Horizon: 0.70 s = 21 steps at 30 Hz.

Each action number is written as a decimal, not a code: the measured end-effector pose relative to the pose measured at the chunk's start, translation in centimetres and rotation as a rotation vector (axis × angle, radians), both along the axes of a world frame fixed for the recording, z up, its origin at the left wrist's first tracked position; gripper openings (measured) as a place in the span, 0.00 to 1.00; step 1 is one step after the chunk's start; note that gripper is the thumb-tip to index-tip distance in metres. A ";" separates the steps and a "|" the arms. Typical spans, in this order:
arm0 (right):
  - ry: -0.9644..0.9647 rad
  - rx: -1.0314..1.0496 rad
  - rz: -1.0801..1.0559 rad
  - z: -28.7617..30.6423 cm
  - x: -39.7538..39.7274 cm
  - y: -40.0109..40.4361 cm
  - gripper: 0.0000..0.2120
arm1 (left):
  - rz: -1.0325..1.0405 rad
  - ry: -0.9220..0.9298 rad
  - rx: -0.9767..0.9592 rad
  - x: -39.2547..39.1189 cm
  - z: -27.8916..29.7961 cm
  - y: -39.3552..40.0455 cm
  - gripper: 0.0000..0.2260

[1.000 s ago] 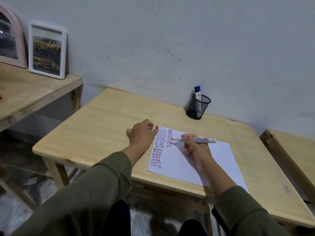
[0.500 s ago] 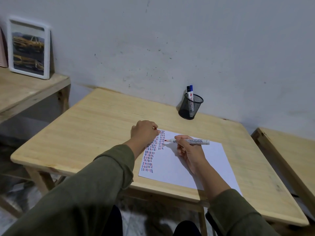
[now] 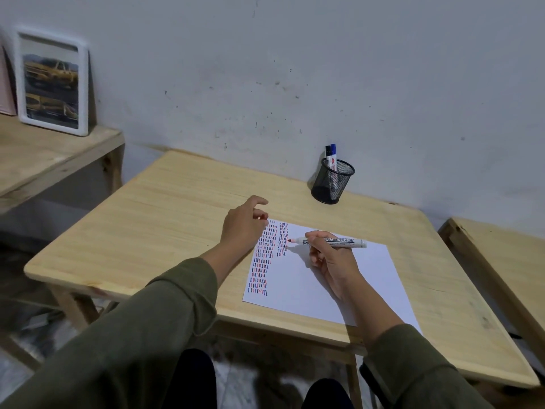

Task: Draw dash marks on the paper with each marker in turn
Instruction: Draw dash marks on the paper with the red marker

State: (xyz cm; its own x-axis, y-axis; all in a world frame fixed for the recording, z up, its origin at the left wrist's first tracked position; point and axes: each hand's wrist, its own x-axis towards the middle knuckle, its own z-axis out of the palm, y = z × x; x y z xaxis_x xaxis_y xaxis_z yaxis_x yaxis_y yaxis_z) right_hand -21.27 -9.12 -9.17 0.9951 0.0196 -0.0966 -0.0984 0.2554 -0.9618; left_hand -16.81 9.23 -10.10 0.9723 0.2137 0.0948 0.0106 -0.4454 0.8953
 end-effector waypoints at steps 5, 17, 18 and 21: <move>-0.008 -0.008 -0.008 -0.1 0.0 0.1 0.07 | 0.059 -0.003 0.019 -0.6 -1.0 1.5 0.18; 0.015 -0.063 0.034 0.8 -0.8 0.1 0.05 | 0.064 0.045 0.276 -3.0 -1.2 1.8 0.27; 0.010 -0.105 0.035 0.8 -0.9 0.0 0.05 | 0.065 0.063 0.339 -3.6 -1.2 1.8 0.28; -0.015 -0.209 0.031 0.7 -1.1 -0.2 0.04 | 0.062 0.091 0.500 -5.3 -1.9 1.7 0.34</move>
